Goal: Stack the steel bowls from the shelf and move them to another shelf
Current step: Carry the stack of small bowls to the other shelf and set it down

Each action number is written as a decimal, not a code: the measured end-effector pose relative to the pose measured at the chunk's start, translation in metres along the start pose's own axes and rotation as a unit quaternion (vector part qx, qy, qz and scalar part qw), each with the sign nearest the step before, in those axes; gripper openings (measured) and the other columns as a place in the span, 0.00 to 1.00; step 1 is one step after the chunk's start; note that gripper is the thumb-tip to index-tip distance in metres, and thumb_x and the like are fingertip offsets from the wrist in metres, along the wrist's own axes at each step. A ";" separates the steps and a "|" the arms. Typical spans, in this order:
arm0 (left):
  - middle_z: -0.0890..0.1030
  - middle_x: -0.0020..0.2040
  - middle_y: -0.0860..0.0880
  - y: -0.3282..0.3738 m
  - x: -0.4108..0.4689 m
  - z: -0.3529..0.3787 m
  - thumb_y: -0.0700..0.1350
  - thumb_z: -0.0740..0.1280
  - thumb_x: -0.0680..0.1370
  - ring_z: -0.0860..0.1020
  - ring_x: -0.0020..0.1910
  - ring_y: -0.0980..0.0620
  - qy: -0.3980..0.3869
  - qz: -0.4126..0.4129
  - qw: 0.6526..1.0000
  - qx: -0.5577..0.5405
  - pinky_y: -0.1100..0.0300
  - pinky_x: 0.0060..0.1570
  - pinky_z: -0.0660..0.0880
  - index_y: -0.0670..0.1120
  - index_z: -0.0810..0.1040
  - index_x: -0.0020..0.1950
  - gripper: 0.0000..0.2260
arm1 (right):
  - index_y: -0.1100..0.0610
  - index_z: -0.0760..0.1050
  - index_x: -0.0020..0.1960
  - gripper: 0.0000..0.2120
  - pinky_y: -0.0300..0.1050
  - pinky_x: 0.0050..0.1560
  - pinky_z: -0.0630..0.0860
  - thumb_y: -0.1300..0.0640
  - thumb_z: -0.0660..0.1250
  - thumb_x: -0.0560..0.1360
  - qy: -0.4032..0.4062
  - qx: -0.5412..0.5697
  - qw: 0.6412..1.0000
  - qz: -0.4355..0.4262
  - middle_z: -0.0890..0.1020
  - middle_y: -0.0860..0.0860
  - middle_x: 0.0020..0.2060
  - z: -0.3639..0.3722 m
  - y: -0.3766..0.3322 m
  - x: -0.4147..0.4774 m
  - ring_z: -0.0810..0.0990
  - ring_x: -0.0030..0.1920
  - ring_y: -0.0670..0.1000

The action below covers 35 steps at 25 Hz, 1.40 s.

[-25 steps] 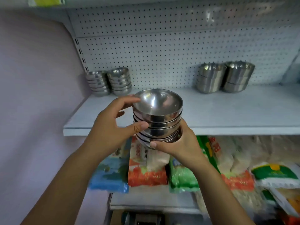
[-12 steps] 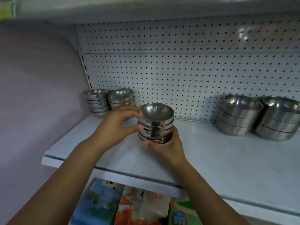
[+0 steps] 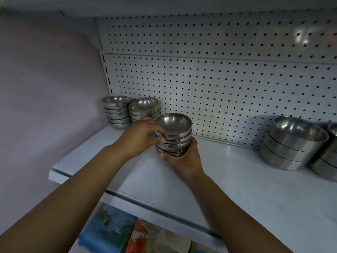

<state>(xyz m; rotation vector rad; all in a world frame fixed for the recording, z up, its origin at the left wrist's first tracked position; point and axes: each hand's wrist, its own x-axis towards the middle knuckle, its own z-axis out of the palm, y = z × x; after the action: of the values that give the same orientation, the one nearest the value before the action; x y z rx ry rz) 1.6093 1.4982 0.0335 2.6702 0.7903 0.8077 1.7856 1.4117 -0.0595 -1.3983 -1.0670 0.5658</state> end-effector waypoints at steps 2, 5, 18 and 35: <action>0.83 0.48 0.56 -0.005 0.011 -0.001 0.48 0.78 0.74 0.75 0.56 0.53 -0.024 -0.001 1.000 0.011 0.55 0.58 0.74 0.52 0.86 0.51 0.07 | 0.41 0.71 0.61 0.38 0.32 0.49 0.80 0.58 0.88 0.61 -0.001 -0.011 1.000 -0.005 0.83 0.42 0.55 0.000 0.000 0.011 0.83 0.53 0.34; 0.82 0.50 0.52 -0.010 0.027 0.000 0.49 0.79 0.72 0.76 0.55 0.51 -0.063 -0.017 0.997 0.032 0.49 0.56 0.75 0.52 0.85 0.52 0.10 | 0.44 0.73 0.68 0.44 0.39 0.53 0.84 0.50 0.89 0.57 -0.001 -0.033 0.999 0.004 0.84 0.44 0.59 0.003 0.008 0.025 0.85 0.56 0.41; 0.78 0.49 0.48 -0.014 0.083 0.007 0.47 0.77 0.74 0.77 0.47 0.51 -0.114 -0.021 0.991 0.064 0.55 0.48 0.74 0.48 0.82 0.48 0.08 | 0.40 0.63 0.64 0.43 0.20 0.41 0.71 0.58 0.87 0.63 -0.016 -0.042 0.999 0.030 0.75 0.33 0.54 -0.007 0.004 0.058 0.76 0.47 0.22; 0.86 0.45 0.51 -0.033 0.105 0.015 0.37 0.73 0.77 0.84 0.47 0.57 -0.117 -0.031 0.993 0.013 0.49 0.54 0.80 0.44 0.82 0.49 0.04 | 0.47 0.64 0.70 0.40 0.23 0.46 0.75 0.57 0.85 0.67 -0.042 -0.025 0.999 0.016 0.78 0.38 0.58 -0.011 0.018 0.099 0.78 0.56 0.35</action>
<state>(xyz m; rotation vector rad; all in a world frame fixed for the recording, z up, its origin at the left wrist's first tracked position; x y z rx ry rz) 1.6781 1.5833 0.0551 2.6815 0.8242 0.4614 1.8443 1.4931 -0.0488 -1.4480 -1.1355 0.6295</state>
